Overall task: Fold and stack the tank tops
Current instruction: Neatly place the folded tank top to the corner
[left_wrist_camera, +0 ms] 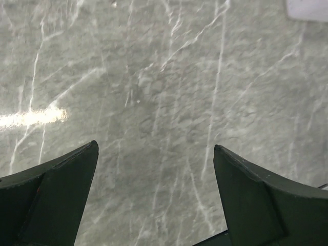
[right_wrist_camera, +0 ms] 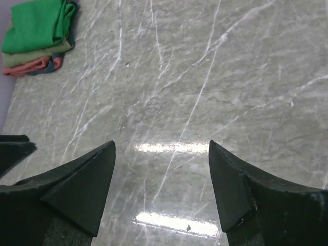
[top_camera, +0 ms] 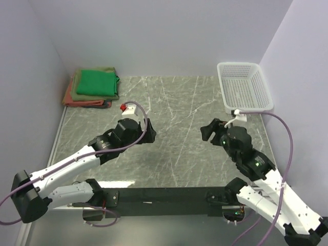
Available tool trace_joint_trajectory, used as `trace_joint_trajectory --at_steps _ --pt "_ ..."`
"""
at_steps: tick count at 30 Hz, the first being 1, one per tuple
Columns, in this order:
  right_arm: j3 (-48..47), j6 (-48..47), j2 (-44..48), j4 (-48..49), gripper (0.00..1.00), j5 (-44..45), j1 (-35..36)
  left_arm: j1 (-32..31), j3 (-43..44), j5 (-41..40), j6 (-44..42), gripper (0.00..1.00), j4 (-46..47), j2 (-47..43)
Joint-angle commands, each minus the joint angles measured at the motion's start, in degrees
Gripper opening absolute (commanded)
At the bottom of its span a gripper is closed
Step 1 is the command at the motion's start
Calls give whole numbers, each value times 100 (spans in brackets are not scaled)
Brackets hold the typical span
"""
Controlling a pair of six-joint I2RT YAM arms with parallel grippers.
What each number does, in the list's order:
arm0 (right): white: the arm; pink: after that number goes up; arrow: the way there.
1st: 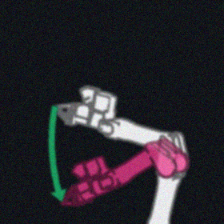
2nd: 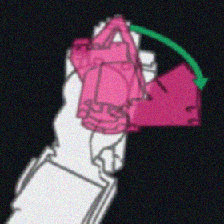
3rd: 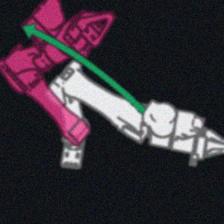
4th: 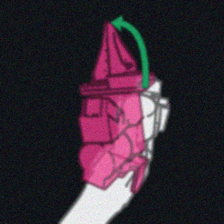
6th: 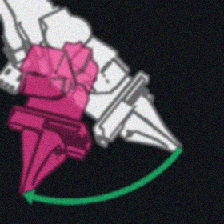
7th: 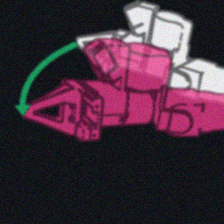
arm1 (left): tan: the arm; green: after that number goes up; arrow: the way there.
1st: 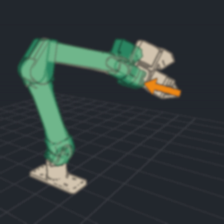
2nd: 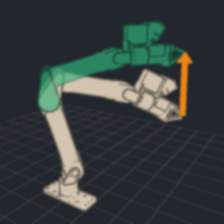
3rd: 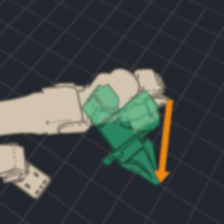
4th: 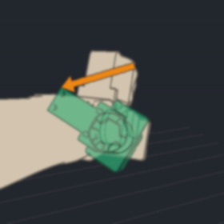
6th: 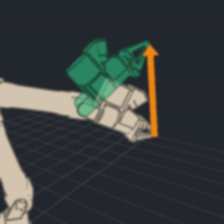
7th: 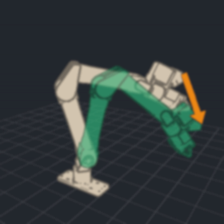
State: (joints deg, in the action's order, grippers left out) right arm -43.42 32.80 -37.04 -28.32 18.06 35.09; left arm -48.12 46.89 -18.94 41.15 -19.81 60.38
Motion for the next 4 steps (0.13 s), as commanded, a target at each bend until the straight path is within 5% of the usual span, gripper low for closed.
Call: trace_joint_trajectory --at_steps 1,4 --pt "272 113 285 309 80 250 6 -84 197 -215 78 99 206 -115" --pt "273 131 320 396 86 540 6 -154 442 -233 -10 99 145 43"
